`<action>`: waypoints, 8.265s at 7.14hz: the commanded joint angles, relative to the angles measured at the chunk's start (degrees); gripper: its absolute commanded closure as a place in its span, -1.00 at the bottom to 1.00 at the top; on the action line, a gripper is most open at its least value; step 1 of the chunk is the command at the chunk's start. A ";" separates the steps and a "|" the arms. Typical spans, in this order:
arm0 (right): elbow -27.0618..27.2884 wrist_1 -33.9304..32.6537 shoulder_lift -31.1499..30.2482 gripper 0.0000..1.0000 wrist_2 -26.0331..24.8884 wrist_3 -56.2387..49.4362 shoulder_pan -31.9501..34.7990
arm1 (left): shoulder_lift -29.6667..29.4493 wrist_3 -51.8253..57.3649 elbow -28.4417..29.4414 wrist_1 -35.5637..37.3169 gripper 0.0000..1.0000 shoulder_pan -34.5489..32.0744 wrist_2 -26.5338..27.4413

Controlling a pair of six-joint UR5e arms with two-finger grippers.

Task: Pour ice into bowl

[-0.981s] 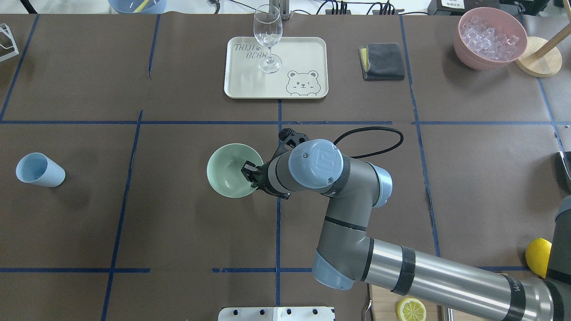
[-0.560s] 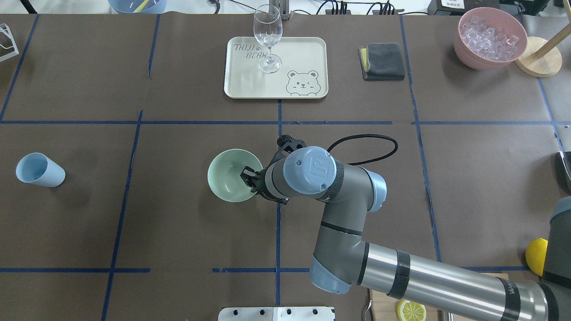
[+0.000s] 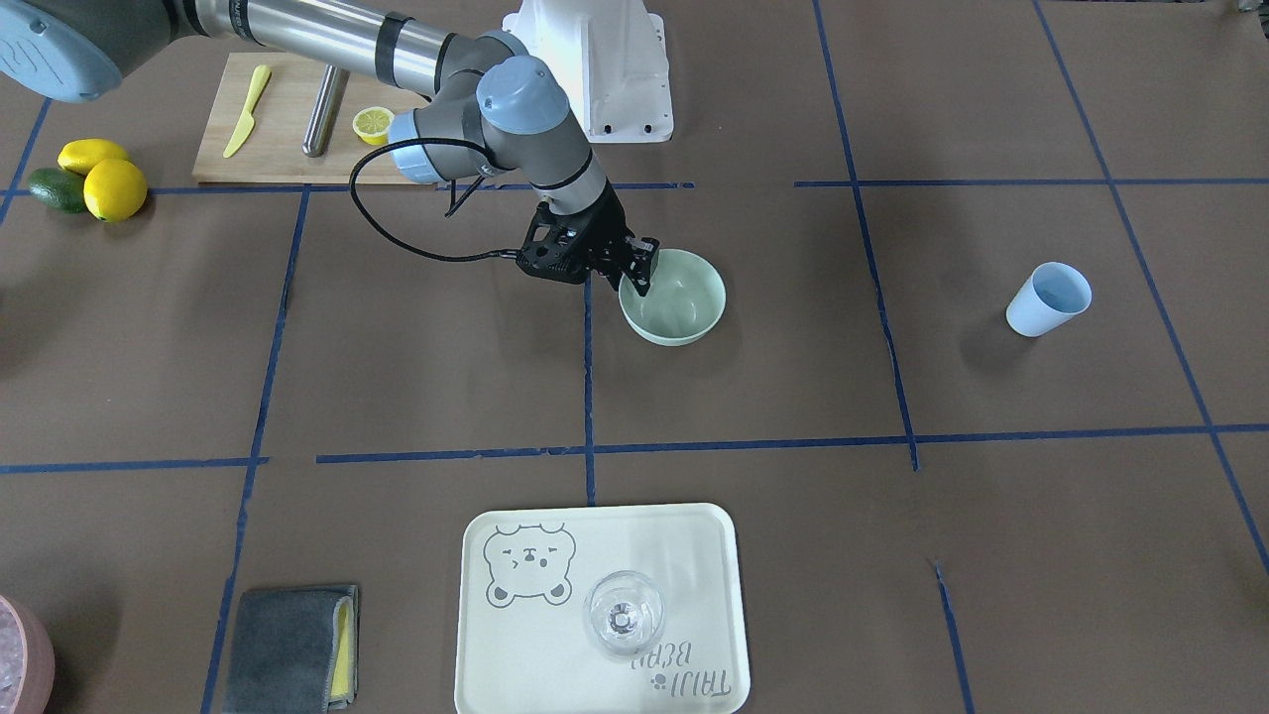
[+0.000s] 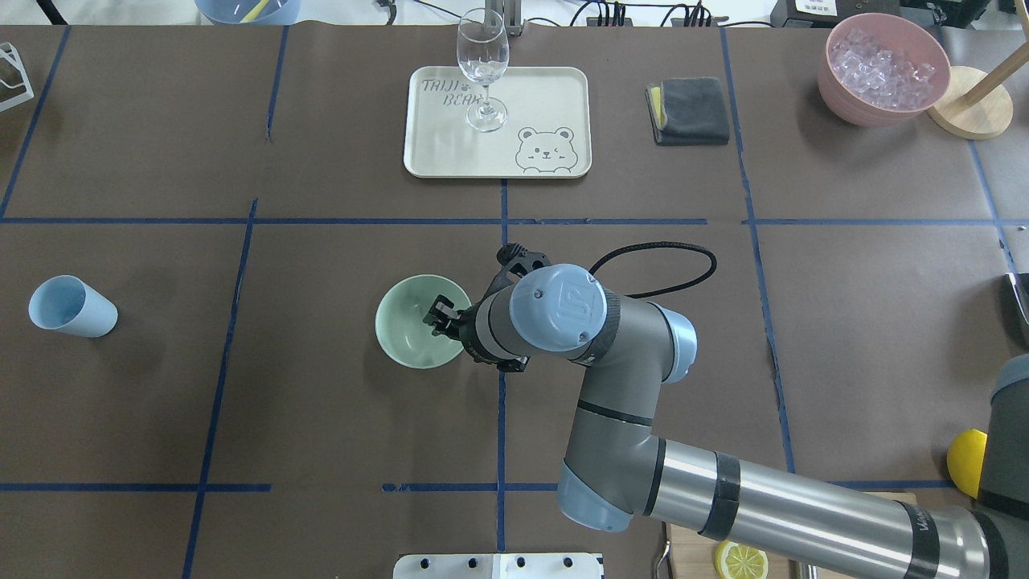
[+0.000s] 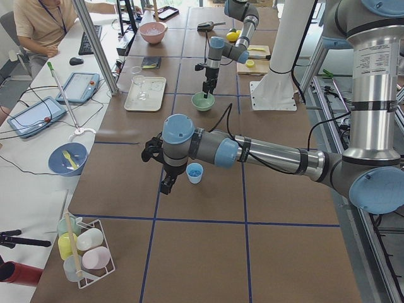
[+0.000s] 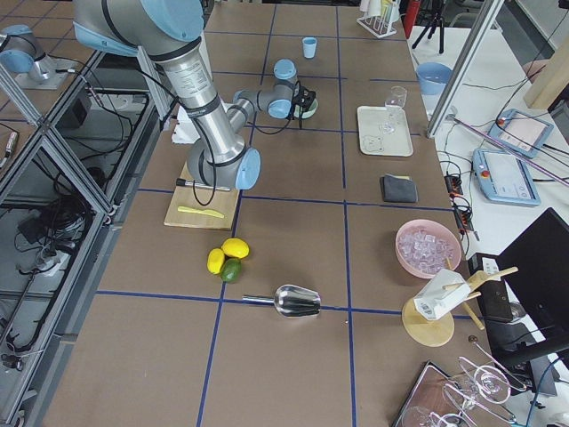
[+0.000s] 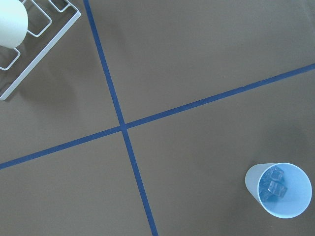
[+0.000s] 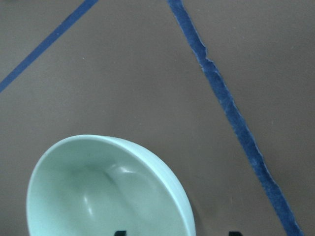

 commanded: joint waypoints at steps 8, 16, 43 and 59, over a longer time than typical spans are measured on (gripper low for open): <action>17.16 0.68 -16.90 -1.00 13.46 -0.76 14.02 | 14.75 -58.63 2.20 -65.10 -1.00 27.75 26.06; 17.78 0.68 -16.72 -1.00 13.28 -0.76 13.93 | 26.74 -88.02 2.90 -72.40 -1.00 75.61 94.83; 17.34 0.76 -17.08 -1.00 13.28 -0.76 13.40 | 3.10 -78.05 26.37 -65.43 1.00 69.06 109.23; 16.11 3.31 -18.74 -1.00 12.49 -0.67 13.58 | -19.38 3.55 6.76 -43.89 1.00 78.89 102.62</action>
